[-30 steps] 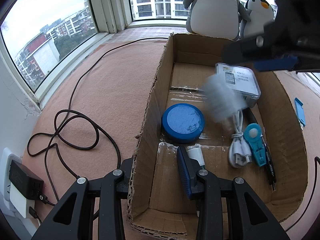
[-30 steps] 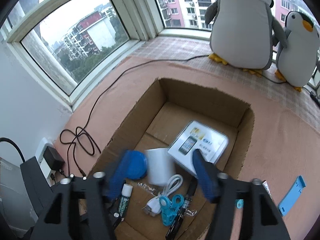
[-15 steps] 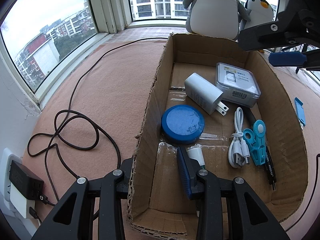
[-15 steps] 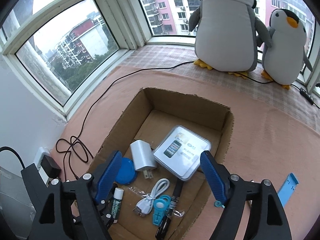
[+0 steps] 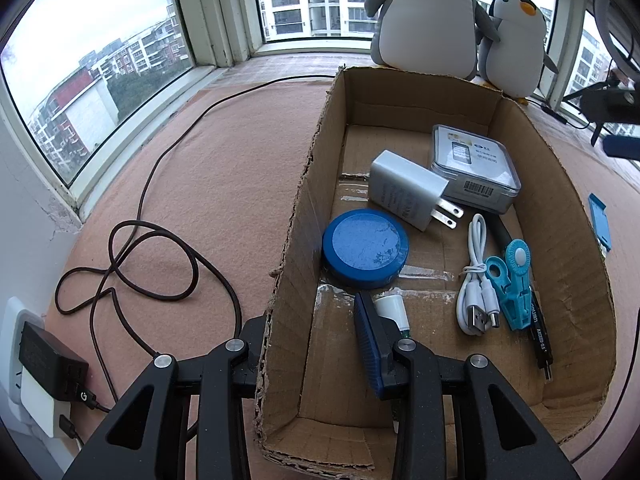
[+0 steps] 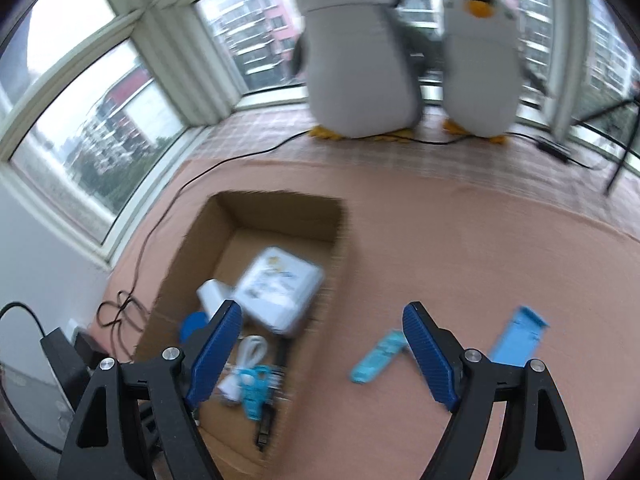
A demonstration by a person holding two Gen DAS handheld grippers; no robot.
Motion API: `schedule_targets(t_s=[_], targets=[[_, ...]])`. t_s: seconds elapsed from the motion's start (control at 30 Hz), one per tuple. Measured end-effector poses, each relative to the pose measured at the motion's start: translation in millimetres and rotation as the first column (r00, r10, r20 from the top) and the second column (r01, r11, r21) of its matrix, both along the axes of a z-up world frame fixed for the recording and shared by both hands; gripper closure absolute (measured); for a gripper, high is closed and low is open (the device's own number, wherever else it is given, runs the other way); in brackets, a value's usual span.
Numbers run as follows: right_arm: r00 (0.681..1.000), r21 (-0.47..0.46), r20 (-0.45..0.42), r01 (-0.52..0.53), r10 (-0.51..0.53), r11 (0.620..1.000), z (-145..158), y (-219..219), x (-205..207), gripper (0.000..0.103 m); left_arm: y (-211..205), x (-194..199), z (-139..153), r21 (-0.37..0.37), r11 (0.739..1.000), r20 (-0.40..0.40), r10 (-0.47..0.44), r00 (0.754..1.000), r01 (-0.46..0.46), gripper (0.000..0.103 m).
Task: Organize rigid objects
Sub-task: 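Move the right tool to the blue phone stand and grasp it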
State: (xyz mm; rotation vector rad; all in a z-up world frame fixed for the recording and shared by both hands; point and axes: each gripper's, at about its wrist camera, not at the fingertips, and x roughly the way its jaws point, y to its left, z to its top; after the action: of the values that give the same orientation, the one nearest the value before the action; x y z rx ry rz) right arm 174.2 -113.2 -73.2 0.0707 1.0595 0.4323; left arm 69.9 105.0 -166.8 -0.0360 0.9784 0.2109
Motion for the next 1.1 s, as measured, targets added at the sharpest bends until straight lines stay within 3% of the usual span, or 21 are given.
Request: schedule_targets(t_s=[0.27,0.47,0.73,1.1], targets=[[0.973,-0.081,-0.045,0.223,-0.227,0.972,-16.0,-79.1,13.9,0.024,-0.2,0.1,-0.1,0.001,1.000,0.000,0.001,1.000,-0.001,0.066],[0.938,-0.132,-0.105,0.315,-0.329,0.940,-41.0,-115.1,25.6,0.024,-0.3,0.1,-0.1,0.001,1.000,0.000,0.001,1.000,-0.001,0.066],[0.903,-0.146,-0.216,0.347,-0.372,0.926,-72.1,-123.4,37.0,0.032,-0.4,0.1,-0.2,0.001,1.000,0.000,0.001,1.000,-0.001,0.066],[0.900,-0.205,-0.237,0.321,-0.365,0.925,-84.1,-112.4,42.7,0.046,-0.4,0.1,-0.4,0.001,1.000,0.001,0.001,1.000,-0.001,0.066]])
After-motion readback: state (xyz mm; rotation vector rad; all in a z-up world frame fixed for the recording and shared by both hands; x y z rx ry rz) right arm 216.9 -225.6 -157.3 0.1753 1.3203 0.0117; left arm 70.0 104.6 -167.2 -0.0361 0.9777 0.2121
